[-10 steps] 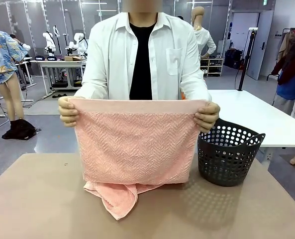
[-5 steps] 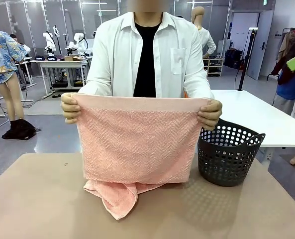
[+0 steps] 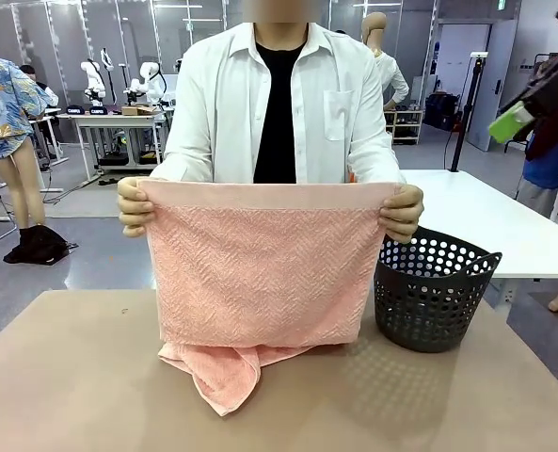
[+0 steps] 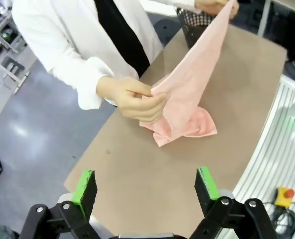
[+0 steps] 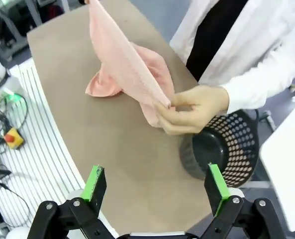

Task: Fold the towel.
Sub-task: Grab the top end of the 100 cm Hotel Towel extended by the human.

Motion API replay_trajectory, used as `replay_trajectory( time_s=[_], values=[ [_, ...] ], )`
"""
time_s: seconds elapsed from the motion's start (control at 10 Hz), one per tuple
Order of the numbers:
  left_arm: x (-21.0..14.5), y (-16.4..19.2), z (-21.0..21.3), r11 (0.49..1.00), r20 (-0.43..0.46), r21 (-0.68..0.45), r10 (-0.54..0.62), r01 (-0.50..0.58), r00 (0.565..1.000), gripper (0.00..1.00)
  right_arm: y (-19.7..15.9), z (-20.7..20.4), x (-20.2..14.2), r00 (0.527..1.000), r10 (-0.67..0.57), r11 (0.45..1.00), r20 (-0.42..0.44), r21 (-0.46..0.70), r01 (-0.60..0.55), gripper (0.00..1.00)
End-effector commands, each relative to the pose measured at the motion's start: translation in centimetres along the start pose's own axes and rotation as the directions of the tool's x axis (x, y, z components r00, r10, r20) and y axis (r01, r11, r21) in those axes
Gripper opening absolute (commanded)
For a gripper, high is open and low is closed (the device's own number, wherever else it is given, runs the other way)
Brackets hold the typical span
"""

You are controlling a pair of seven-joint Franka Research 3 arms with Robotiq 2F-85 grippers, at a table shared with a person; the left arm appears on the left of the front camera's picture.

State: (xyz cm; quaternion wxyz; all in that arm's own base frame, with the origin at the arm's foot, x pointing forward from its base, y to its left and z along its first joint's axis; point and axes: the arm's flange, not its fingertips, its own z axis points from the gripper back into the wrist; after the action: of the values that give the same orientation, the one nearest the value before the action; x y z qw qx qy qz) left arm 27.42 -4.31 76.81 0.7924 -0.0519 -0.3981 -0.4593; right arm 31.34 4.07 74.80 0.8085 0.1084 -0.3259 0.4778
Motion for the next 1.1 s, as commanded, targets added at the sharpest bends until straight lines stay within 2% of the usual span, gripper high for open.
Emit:
replay_trajectory(
  time_s=[0.0,0.2,0.4,0.5,1.0],
  values=[
    [0.8,-1.4,-0.8,0.997,-0.035,-0.006,-0.071,0.071,0.997,1.00,0.6,-0.4,3.3,0.989,0.106,0.991,-0.100,-0.074,-0.114,1.00],
    [0.9,-2.6,-1.8,0.995,-0.055,-0.011,-0.100,0.099,0.993,1.00,1.3,-1.1,5.1,0.980,0.167,0.985,-0.104,-0.027,-0.171,1.00],
    [0.8,-3.2,-1.8,0.996,-0.037,-0.011,-0.085,0.084,0.996,1.00,1.8,-1.4,5.1,0.979,0.175,0.984,-0.106,-0.005,-0.176,1.00],
    [1.4,-2.6,-1.9,0.992,-0.051,-0.036,-0.123,0.121,0.991,1.00,2.2,-1.5,5.3,0.976,0.193,0.980,-0.103,-0.022,-0.196,1.00],
    [1.4,-2.6,-1.9,0.992,-0.051,-0.036,-0.123,0.121,0.991,1.00,2.2,-1.5,5.3,0.976,0.193,0.980,-0.103,-0.022,-0.196,1.00]
  ],
)
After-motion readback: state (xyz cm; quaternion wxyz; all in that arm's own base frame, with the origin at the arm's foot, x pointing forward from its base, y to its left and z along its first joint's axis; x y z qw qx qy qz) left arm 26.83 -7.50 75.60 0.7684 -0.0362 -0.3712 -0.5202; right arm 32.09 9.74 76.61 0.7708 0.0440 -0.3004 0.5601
